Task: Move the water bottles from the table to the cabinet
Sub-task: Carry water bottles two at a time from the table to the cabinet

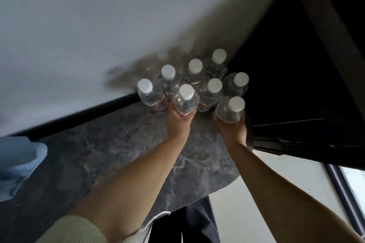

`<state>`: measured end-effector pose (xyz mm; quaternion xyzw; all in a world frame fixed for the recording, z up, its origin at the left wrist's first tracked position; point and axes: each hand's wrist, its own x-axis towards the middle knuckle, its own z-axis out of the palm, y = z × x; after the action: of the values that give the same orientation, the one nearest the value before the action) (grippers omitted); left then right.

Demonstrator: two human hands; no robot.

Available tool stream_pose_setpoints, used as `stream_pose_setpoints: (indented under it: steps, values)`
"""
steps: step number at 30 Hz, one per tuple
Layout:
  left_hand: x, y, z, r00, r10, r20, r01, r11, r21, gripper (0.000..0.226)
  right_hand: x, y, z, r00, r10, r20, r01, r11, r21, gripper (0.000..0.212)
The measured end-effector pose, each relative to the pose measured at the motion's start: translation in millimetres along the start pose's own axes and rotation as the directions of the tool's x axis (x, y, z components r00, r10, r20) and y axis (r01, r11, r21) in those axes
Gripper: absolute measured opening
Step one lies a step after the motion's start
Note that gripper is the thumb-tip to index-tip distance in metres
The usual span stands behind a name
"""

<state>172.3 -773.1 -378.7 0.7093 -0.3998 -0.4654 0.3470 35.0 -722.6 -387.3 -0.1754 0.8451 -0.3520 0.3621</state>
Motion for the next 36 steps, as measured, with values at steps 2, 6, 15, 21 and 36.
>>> stream_pose_setpoints:
  steps: [2,6,15,21,36]
  values:
    - [6.9,-3.3,7.0,0.999,0.024,0.022,-0.023,1.0,-0.012,0.061,7.0,6.8,5.7,1.0,0.025,0.016,-0.025,1.0,0.009,0.083]
    - [9.8,-9.1,7.8,0.995,0.043,0.091,-0.041,0.999,-0.021,0.068,12.7,15.1,9.3,0.999,0.009,0.031,-0.008,0.999,-0.033,0.087]
    - [4.9,9.5,-11.5,0.952,-0.081,0.296,0.049,0.993,0.112,0.079,1.2,0.9,-10.0,0.984,-0.061,0.168,0.083,0.989,-0.126,0.073]
    - [-30.7,15.6,-35.6,0.879,-0.242,0.412,0.104,0.939,0.328,0.099,-37.4,-14.7,-43.7,0.984,-0.089,0.157,0.091,0.996,-0.003,0.088]
    - [-59.2,192.4,-95.0,0.741,0.025,0.671,-0.442,0.77,0.46,0.067,-120.6,-143.2,-134.2,0.926,-0.372,0.061,0.376,0.909,-0.177,0.047]
